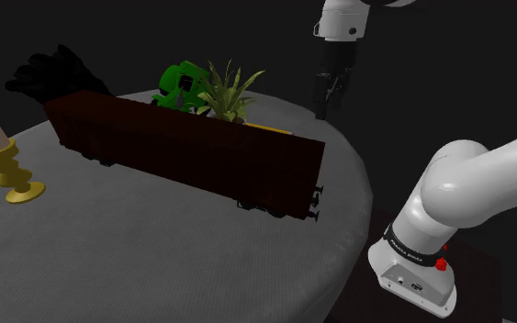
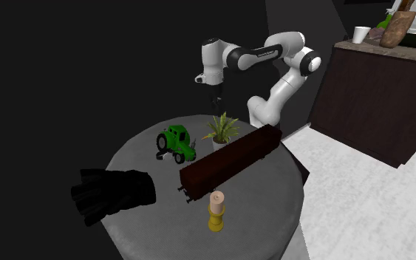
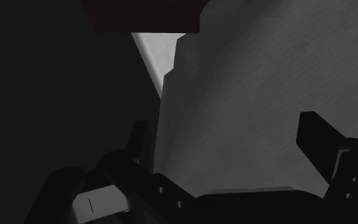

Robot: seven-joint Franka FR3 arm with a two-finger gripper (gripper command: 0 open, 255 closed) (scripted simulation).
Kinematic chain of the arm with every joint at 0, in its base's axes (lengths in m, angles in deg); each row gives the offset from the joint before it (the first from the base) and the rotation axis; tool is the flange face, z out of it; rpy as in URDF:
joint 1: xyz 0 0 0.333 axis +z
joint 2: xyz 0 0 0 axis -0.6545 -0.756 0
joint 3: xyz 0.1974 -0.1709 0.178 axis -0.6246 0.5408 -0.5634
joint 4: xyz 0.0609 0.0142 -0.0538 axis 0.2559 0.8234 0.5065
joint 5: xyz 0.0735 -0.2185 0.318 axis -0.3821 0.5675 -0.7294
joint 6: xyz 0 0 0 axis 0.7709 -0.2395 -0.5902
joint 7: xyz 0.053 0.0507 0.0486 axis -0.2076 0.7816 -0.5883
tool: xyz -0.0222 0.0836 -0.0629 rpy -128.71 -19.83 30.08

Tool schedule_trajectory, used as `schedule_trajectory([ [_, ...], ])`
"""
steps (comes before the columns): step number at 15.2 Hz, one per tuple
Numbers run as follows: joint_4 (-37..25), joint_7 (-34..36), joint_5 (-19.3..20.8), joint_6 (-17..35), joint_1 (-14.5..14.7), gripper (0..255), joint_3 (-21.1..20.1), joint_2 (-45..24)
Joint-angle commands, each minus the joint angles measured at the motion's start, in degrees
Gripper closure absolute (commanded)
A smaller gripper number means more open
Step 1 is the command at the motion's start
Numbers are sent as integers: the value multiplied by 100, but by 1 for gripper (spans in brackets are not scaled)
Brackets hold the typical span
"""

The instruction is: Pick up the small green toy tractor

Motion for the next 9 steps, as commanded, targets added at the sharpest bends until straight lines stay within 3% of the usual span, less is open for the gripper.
schedule_trajectory([
  [1,0,0,0,0,0,0,0,0],
  [9,-1289,1236,-556,-41,131,0,-786,-1151],
])
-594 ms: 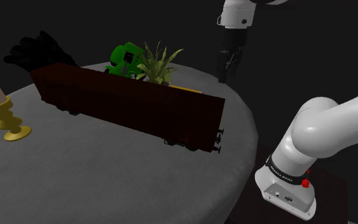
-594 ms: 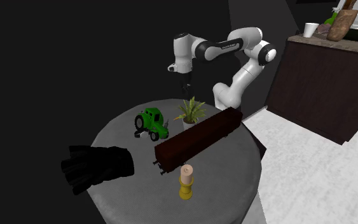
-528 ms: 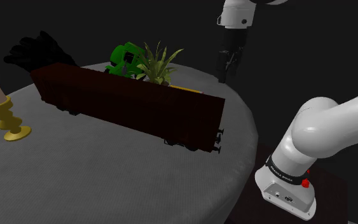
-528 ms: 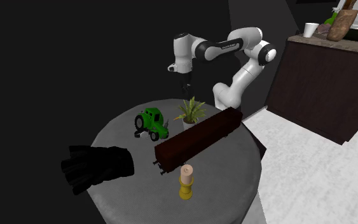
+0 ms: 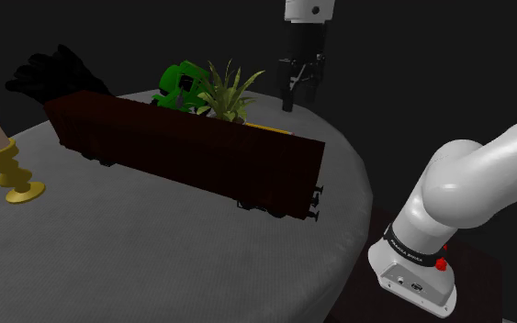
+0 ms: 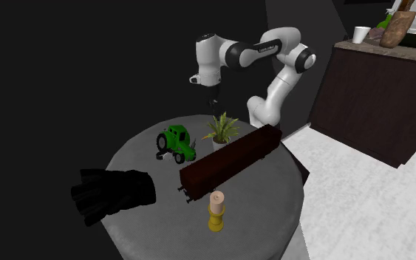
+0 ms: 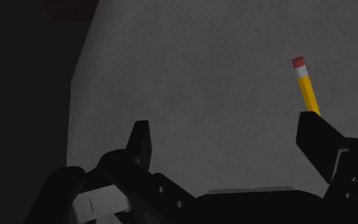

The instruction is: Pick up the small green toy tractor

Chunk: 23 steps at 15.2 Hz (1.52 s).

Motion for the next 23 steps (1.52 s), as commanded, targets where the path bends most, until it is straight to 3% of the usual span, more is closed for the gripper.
schedule_trajectory([
  [1,-340,290,-82,12,2,0,-164,-323],
  [11,-2629,1929,-85,-223,72,0,-1016,-2199],
  [16,-4175,2833,252,-532,256,0,-1390,-3397],
  [20,-5653,3506,677,-952,604,0,-1584,-4464],
  [23,-5234,3438,613,-665,560,0,-1556,-4324],
])
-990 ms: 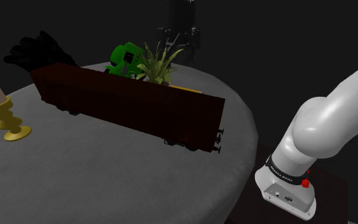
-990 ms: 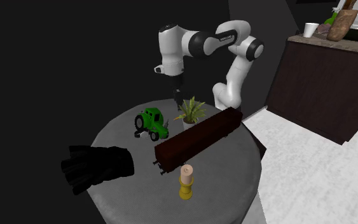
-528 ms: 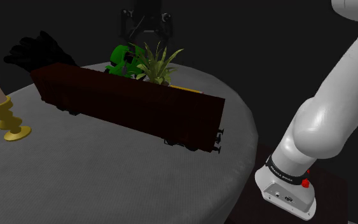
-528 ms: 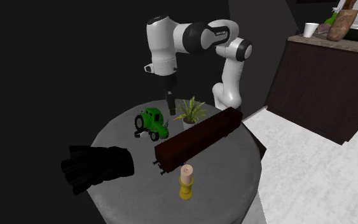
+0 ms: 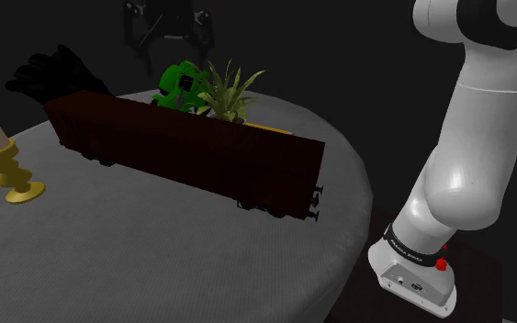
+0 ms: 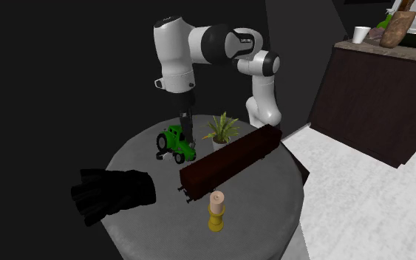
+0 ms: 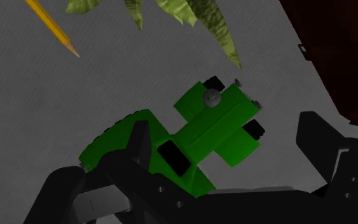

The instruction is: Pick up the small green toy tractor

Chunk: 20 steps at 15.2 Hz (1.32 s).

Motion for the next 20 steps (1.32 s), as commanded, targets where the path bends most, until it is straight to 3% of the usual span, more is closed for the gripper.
schedule_trajectory([
  [1,240,-26,-33,178,-24,0,8,70],
  [6,676,-94,-88,496,-67,0,23,194],
  [7,698,-94,-92,510,-67,255,22,203],
  [16,675,-94,-87,496,-67,255,22,193],
  [20,185,-17,-26,139,-19,255,5,53],
])
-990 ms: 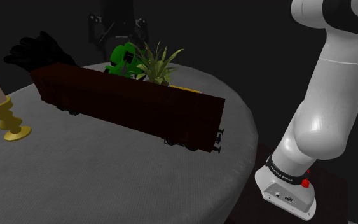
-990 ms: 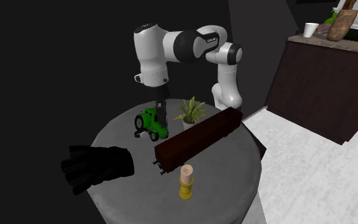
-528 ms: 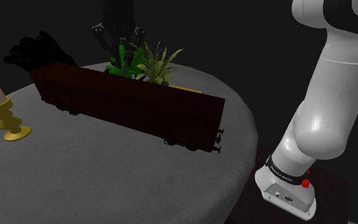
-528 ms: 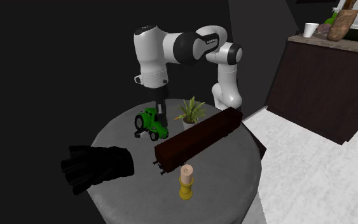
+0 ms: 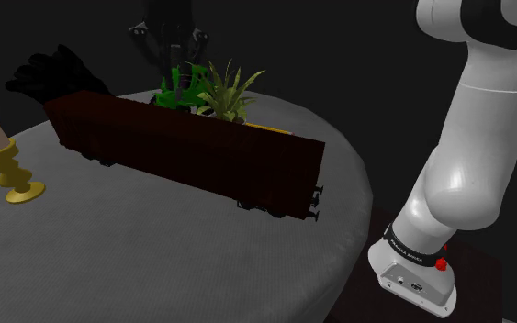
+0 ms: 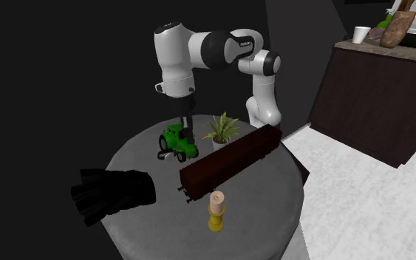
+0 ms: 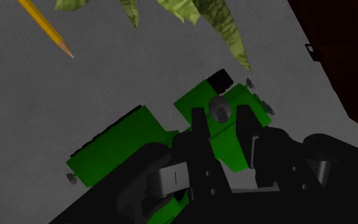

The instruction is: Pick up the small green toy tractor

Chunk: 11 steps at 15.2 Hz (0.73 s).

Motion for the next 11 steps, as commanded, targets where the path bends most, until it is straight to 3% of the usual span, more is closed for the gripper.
schedule_trajectory([
  [1,-250,43,31,-183,29,255,-12,-71],
  [11,-1924,304,324,-1255,314,255,-75,-703],
])
